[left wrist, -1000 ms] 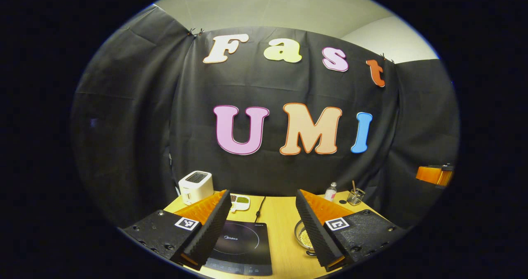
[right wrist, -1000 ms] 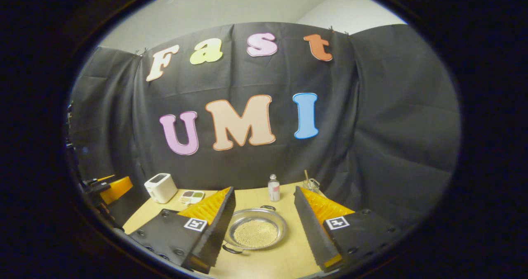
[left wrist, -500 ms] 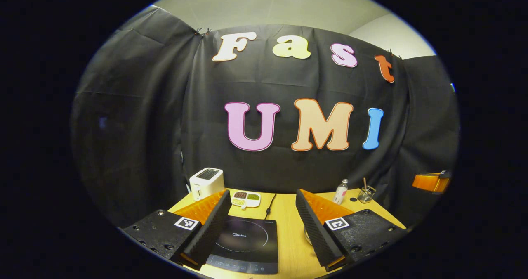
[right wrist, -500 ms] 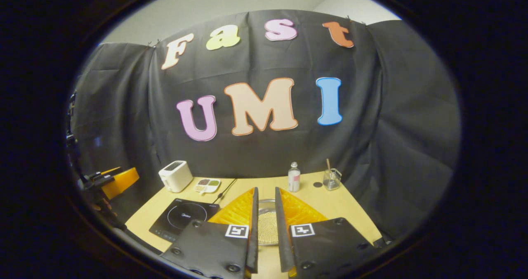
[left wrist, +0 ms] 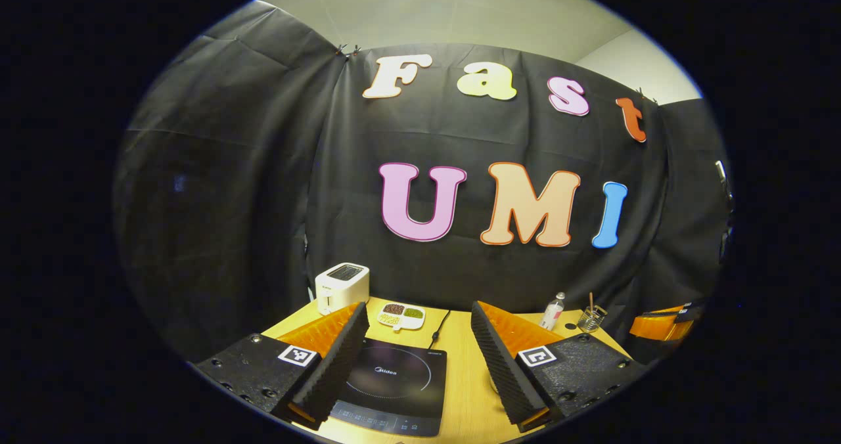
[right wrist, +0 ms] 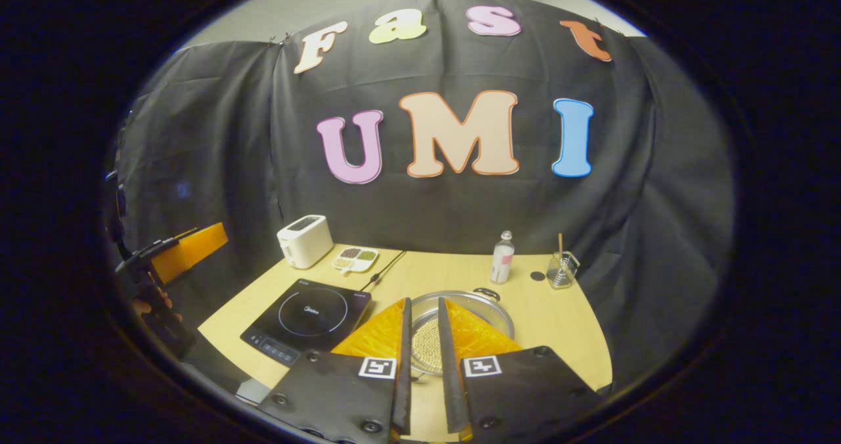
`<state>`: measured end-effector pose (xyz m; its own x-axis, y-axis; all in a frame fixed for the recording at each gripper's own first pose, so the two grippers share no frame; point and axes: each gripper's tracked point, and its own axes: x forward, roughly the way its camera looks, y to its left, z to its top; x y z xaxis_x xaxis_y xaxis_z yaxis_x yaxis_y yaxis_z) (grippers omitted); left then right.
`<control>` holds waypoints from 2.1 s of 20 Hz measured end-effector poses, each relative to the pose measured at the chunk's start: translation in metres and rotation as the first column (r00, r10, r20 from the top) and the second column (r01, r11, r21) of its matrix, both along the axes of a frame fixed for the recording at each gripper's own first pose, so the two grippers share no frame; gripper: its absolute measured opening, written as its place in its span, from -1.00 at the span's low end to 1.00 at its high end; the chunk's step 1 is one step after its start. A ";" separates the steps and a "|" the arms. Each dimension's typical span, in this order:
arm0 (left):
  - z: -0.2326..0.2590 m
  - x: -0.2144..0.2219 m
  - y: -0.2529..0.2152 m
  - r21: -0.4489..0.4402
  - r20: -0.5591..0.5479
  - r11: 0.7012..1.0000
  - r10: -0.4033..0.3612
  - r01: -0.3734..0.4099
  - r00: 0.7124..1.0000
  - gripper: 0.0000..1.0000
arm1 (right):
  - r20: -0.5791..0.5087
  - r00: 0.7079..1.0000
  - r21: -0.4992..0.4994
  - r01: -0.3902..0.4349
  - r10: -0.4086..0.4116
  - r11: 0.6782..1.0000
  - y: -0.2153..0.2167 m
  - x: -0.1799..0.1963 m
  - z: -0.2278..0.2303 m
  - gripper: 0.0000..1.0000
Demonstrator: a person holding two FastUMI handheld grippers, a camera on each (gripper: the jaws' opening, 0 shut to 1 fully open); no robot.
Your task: First push the handle of the pot to place it horizontally, then grasp the pot with both hands and set it on the induction cooktop.
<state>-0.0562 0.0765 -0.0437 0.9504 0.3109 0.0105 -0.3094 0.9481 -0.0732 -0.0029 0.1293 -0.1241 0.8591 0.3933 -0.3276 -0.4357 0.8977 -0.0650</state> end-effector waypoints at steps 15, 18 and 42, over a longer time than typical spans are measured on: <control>-0.014 -0.023 0.044 0.055 -0.040 0.990 0.134 -0.132 0.990 0.92 | -0.498 0.862 -0.089 0.050 -0.088 0.995 -0.023 0.027 -0.202 -0.94; -0.010 -0.023 0.045 0.065 -0.021 0.989 0.137 -0.135 0.990 0.92 | -0.566 0.816 -0.140 0.050 -0.121 0.989 -0.027 0.024 -0.233 -0.94; -0.042 -0.044 0.091 0.055 -0.096 0.985 0.167 -0.162 0.981 0.84 | -0.660 0.698 -0.200 0.191 -0.277 0.961 0.032 0.027 -0.310 -0.94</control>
<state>-0.1000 0.1676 -0.0855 0.8832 0.4646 -0.0636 -0.4650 0.8852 0.0091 0.0244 0.1609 -0.4345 0.4490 0.1357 -0.8832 -0.1774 0.9823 0.0608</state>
